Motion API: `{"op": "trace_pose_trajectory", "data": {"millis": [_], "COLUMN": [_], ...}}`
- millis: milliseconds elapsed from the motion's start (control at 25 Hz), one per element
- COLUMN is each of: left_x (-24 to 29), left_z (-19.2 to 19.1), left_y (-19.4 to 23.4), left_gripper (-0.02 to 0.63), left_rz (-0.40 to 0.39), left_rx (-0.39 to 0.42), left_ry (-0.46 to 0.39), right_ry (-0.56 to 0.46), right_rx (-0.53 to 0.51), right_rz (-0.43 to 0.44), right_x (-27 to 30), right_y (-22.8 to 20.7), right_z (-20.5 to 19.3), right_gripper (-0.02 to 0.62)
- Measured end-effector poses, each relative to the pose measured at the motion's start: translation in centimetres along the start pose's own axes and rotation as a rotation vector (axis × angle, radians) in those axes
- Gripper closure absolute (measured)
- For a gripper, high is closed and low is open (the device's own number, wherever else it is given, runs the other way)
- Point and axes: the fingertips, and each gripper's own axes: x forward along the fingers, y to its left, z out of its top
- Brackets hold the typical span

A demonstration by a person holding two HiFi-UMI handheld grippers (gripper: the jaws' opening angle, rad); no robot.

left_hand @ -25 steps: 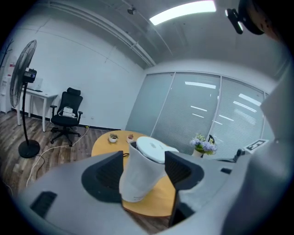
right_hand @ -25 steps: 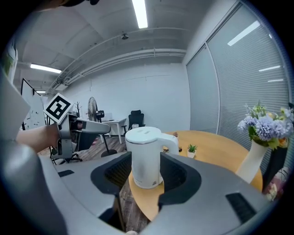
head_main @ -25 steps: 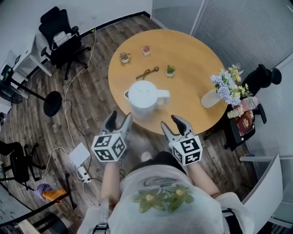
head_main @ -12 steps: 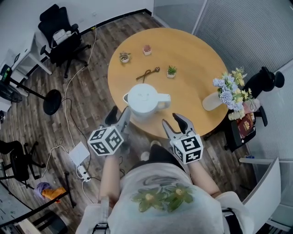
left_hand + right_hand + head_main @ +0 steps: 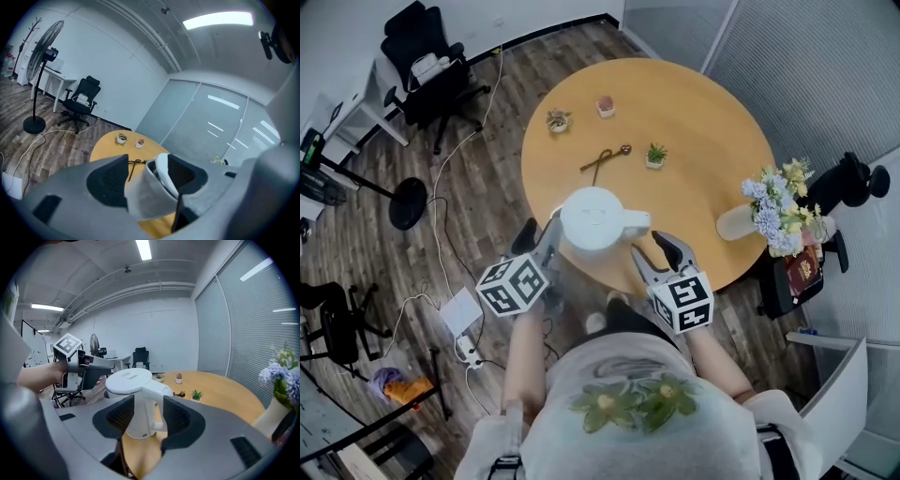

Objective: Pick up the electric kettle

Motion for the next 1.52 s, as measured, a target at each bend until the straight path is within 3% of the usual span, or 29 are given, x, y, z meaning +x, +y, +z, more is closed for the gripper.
{"op": "trace_pose_trajectory", "data": {"millis": [240, 840, 1120, 1320, 1520], "left_x": [0.8, 2.6, 2.7, 2.8, 2.9], "left_z": [0.2, -1.0, -1.1, -1.2, -1.3], "left_y": [1.3, 1.4, 1.6, 1.6, 1.5], "left_gripper": [0.348, 0.365, 0.376, 0.427, 0.428], "left_rz": [0.05, -0.039, -0.057, -0.07, -0.098], "left_rx": [-0.059, -0.308, -0.351, -0.342, -0.35], "left_ry": [0.013, 0.019, 0.019, 0.031, 0.051], "right_ry": [0.059, 0.145, 0.158, 0.166, 0.194], "right_rx": [-0.004, -0.027, -0.039, -0.043, -0.047], "right_rz": [-0.009, -0.03, -0.028, -0.028, -0.032], "right_x": [1.6, 3.5, 4.1, 4.5, 5.2], "right_y": [-1.4, -3.5, -3.4, -3.5, -3.7], "right_z": [-0.6, -2.9, -3.2, -3.5, -4.3], "right_gripper": [0.408, 0.408, 0.408, 0.408, 0.408]}}
